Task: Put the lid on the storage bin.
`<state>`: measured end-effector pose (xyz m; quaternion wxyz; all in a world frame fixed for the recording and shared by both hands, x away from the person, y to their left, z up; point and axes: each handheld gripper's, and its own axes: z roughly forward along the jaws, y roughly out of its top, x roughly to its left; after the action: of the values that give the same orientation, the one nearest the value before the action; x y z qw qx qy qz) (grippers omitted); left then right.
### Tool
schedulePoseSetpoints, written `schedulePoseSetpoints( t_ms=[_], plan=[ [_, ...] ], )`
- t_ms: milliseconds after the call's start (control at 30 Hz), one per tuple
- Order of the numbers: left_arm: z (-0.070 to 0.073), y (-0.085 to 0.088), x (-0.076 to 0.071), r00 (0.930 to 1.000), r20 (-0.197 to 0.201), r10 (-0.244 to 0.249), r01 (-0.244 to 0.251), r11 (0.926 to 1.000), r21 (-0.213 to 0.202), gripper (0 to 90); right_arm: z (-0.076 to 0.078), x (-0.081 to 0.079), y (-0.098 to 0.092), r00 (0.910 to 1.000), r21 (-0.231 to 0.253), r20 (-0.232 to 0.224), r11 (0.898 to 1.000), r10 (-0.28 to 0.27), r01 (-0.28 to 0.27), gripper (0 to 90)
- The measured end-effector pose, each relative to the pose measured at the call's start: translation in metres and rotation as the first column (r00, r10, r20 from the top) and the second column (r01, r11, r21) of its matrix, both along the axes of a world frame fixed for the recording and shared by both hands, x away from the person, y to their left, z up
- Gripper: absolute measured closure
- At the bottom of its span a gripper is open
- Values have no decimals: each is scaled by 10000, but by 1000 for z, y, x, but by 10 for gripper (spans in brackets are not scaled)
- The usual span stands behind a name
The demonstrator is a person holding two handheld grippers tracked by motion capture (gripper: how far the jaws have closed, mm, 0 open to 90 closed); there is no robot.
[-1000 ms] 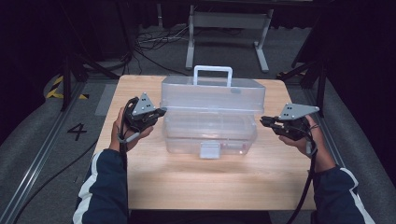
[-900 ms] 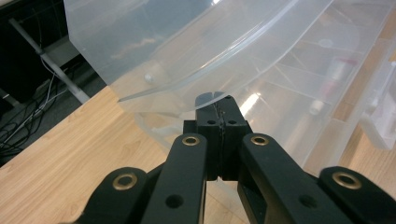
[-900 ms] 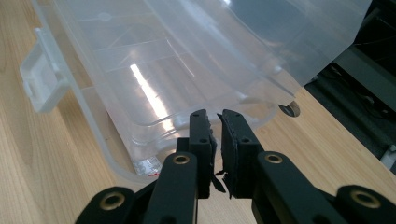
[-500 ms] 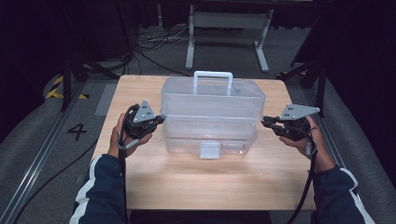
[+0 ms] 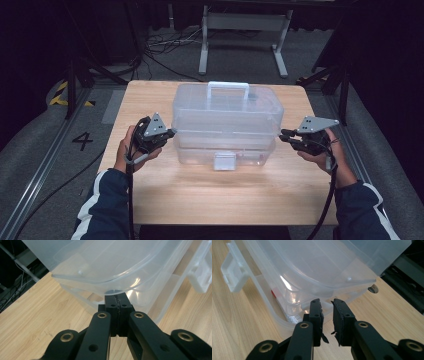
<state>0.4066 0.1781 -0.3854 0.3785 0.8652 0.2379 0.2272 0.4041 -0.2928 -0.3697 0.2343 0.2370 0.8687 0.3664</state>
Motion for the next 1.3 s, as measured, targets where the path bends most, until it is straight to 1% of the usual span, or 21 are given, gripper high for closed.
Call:
schedulePoseSetpoints(
  t_ms=[367,433,467,533,600,733,767,833,867,1033,1133,1167,1200,1267,1300],
  plan=[
    [-7,-1,1,9997,-182,131,-129,9999,85,900,-5,-2,1,9998,-29,-185,10000,70,-71,768],
    [-10,-1,1,9996,-261,129,-126,9998,127,900,-7,-3,1,9996,-73,-247,9999,109,-111,763],
    [-11,-1,1,9996,-267,107,-101,9997,230,900,-7,-4,1,9996,-129,-238,9998,125,-128,758],
    [-13,-1,1,9994,-326,123,-117,9997,201,900,-7,-5,0,9995,-165,-294,9998,138,-143,754],
    [-13,-1,1,9994,-329,113,-104,9995,289,900,-8,-6,0,9995,-191,-302,9997,136,-142,754],
    [-16,-1,1,9992,-378,162,-149,9994,327,900,-9,-7,1,9992,-271,-356,9995,171,-181,752],
    [-17,-1,1,9991,-393,158,-144,9993,352,900,-10,-7,1,9991,-371,-371,9991,191,-205,743],
    [-18,-2,1,9990,-413,167,-148,9988,466,900,-12,-7,2,9987,-399,-468,9989,215,-234,738],
    [-19,-2,1,9988,-445,220,-200,9988,455,900,-13,-8,2,9985,-421,-489,9988,240,-261,734],
    [-23,1,1,9981,-530,312,-289,9987,427,900,-16,-7,2,9977,-515,-657,9985,177,-211,680],
    [-25,3,1,9971,-655,400,-376,9986,374,900,-19,-6,2,9966,-587,-809,9981,160,-208,657],
    [-27,4,0,9966,-698,449,-420,9982,417,900,-19,-6,3,9964,-628,-840,9978,136,-189,651],
    [-28,4,0,9961,-728,490,-460,9980,428,900,-20,-6,3,9956,-743,-913,9969,198,-266,627],
    [-30,5,1,9956,-769,527,-490,9976,491,900,-21,-6,3,9950,-807,-976,9963,231,-311,617],
    [-30,5,1,9953,-781,576,-541,9975,456,900,-22,-6,4,9954,-1006,-949,9947,94,-190,588]
  ],
)
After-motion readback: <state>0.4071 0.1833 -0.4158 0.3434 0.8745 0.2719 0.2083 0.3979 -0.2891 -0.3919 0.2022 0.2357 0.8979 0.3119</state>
